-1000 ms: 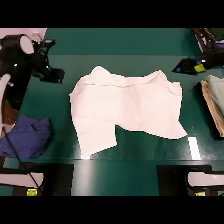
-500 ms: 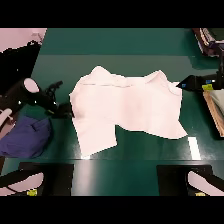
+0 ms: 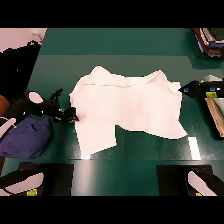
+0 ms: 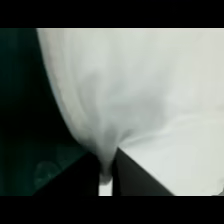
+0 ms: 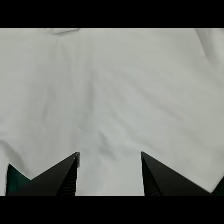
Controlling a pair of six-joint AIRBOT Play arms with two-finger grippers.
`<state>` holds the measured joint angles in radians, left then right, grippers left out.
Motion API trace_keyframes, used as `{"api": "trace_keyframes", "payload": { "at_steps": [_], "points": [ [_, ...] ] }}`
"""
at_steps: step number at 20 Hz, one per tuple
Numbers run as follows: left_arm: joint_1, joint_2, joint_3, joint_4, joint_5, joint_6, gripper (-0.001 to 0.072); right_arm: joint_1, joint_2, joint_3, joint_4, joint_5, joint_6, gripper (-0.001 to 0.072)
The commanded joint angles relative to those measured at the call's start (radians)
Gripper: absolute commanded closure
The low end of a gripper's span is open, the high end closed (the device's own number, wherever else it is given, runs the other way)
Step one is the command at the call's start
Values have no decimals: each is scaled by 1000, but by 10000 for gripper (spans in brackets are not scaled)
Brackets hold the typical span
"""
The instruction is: Fold the shirts.
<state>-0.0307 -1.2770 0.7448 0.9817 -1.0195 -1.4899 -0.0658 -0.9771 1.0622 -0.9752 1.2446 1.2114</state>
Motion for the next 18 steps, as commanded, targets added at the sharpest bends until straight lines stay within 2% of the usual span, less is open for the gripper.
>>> {"api": "trace_keyframes", "payload": {
  "at_steps": [1, 4, 8, 13, 18],
  "points": [
    [0, 3, 4, -32, 13, 6, 680, -2, 19, -5, -76, 56, 31, 274],
    [0, 39, 39, -24, 6, 14, 681, -63, 19, -19, -160, 154, 48, 274],
    [0, 137, 63, -11, 5, 35, 680, -302, 18, -208, -182, 216, 66, 274],
    [0, 154, 63, -12, -10, 58, 680, -556, -31, -487, -167, 140, 64, 280],
    [0, 154, 63, -13, -13, 58, 680, -549, -118, -562, -87, 10, 63, 283]
  ]
}}
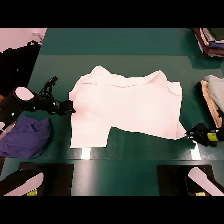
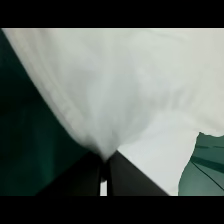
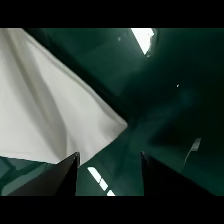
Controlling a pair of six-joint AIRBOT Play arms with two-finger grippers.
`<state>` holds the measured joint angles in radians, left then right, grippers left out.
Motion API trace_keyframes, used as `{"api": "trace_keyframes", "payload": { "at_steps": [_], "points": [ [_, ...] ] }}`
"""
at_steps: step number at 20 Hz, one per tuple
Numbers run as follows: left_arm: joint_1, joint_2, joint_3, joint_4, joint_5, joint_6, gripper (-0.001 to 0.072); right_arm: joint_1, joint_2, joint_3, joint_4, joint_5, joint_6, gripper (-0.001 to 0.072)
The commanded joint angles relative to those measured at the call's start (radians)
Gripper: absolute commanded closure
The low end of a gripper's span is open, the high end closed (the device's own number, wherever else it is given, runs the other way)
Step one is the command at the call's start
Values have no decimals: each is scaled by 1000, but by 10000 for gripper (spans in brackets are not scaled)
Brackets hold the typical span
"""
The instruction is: Fold the shirts.
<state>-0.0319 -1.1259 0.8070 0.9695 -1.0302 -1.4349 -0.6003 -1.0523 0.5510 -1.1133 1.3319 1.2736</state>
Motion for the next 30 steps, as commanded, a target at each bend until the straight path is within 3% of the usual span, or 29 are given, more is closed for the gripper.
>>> {"api": "trace_keyframes", "payload": {
  "at_steps": [1, 2, 4, 5, 7, 11, 14, 22, 24, 27, 30],
  "points": [
    [1, 3, 1, -1, -2, 3, 680, 3, -60, -49, 76, -102, 0, 283],
    [1, 3, 1, -1, -2, 3, 680, 24, -76, -46, 84, -123, 1, 285],
    [1, 3, 1, 0, -3, 3, 680, 74, -103, -24, 100, -141, 0, 455],
    [1, 3, 1, 0, -3, 3, 680, 97, -108, -13, 98, -145, 0, 501],
    [1, 6, 1, 0, -11, 2, 681, 142, -92, 19, 95, -146, 0, 700],
    [2, 109, 32, 23, -27, -29, 681, 217, 38, 153, 93, -113, 0, 698],
    [2, 224, 185, 26, -73, -32, 681, 289, 151, 357, 102, -145, 2, 698],
    [2, 309, 1073, 26, -109, -32, 681, 401, 231, 1102, 89, -187, 1, 698],
    [2, 309, 1283, 25, -118, -73, 681, 401, 231, 1243, 85, -180, 1, 698],
    [2, 310, 1466, 18, -133, -136, 681, 401, 231, 1410, -32, -119, 24, 698],
    [2, 309, 1513, 13, -151, -191, 681, 401, 223, 1526, -217, -20, 75, 699]
  ]
}}
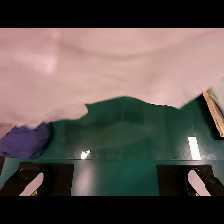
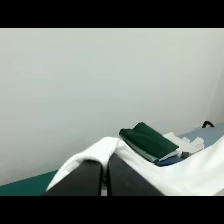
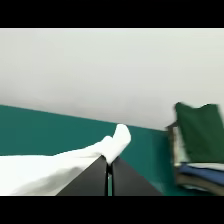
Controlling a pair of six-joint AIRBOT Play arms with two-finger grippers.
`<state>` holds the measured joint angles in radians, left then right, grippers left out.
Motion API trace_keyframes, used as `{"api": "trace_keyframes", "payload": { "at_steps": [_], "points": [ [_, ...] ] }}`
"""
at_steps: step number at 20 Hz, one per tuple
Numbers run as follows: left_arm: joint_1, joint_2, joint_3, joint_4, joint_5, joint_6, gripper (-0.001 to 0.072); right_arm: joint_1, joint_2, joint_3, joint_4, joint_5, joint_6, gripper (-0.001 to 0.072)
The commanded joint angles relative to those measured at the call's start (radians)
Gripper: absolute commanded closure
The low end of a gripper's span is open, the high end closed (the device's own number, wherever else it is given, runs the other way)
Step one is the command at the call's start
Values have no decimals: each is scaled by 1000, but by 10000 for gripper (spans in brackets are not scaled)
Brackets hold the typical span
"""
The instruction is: Fold the shirts.
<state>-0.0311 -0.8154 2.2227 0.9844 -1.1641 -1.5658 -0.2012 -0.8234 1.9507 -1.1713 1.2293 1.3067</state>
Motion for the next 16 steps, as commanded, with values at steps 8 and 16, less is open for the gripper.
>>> {"api": "trace_keyframes", "payload": {
  "at_steps": [8, 16],
  "points": [
    [1, -89, -458, 87, -58, -84, 680, 2, -224, -14, -182, 257, 52, 700],
    [1, -614, -710, 82, -54, 17, 680, 79, -656, -269, -185, 260, 42, 700]
  ]
}}
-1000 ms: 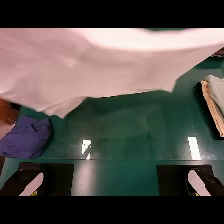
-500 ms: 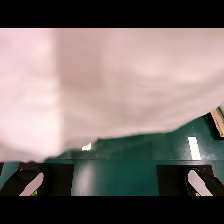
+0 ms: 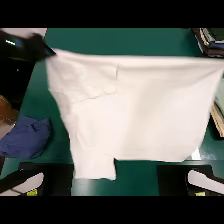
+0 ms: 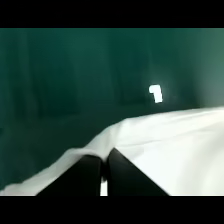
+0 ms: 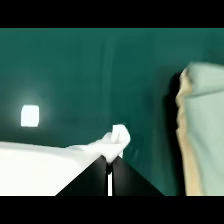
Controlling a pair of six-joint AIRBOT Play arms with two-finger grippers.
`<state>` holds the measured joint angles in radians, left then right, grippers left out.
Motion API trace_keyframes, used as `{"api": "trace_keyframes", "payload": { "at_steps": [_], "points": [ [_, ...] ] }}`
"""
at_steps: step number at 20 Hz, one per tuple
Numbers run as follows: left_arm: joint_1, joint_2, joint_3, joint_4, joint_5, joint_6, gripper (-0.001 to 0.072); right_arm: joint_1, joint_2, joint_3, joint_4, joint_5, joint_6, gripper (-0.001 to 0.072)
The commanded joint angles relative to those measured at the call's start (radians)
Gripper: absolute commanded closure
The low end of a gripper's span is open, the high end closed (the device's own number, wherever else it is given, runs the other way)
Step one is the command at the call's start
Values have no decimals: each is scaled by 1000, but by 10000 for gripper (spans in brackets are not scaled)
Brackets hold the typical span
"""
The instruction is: Fold the shirts.
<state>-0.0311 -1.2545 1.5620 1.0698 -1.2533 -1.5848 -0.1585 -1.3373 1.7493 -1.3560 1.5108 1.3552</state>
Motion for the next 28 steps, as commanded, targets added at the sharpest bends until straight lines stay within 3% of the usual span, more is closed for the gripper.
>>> {"api": "trace_keyframes", "payload": {
  "at_steps": [1, 5, 9, 13, 19, 23, 27, 28],
  "points": [
    [1, -240, -48, -8, 99, 58, 680, 50, -194, -65, 0, -55, -6, 700],
    [1, -399, -16, -42, 330, 103, 680, 89, -410, 74, 2, -161, 14, 700],
    [3, -413, 63, -33, 476, 109, 680, 100, -509, 227, 1, -180, 36, 699],
    [16, -412, 166, -20, 314, 235, 680, 93, -486, 268, 1, -195, 35, 700],
    [16, -399, 116, 102, -39, 249, 682, 99, -352, 15, 0, -185, 12, 700],
    [16, -300, -107, 175, 10, 179, 682, 100, -235, -233, 1, -249, 5, 700],
    [16, -271, -269, 155, 50, 167, 678, 102, -161, -406, 2, -297, 6, 697],
    [16, -270, -291, 144, 50, 151, 593, 102, -151, -435, 2, -300, 6, 687]
  ]
}}
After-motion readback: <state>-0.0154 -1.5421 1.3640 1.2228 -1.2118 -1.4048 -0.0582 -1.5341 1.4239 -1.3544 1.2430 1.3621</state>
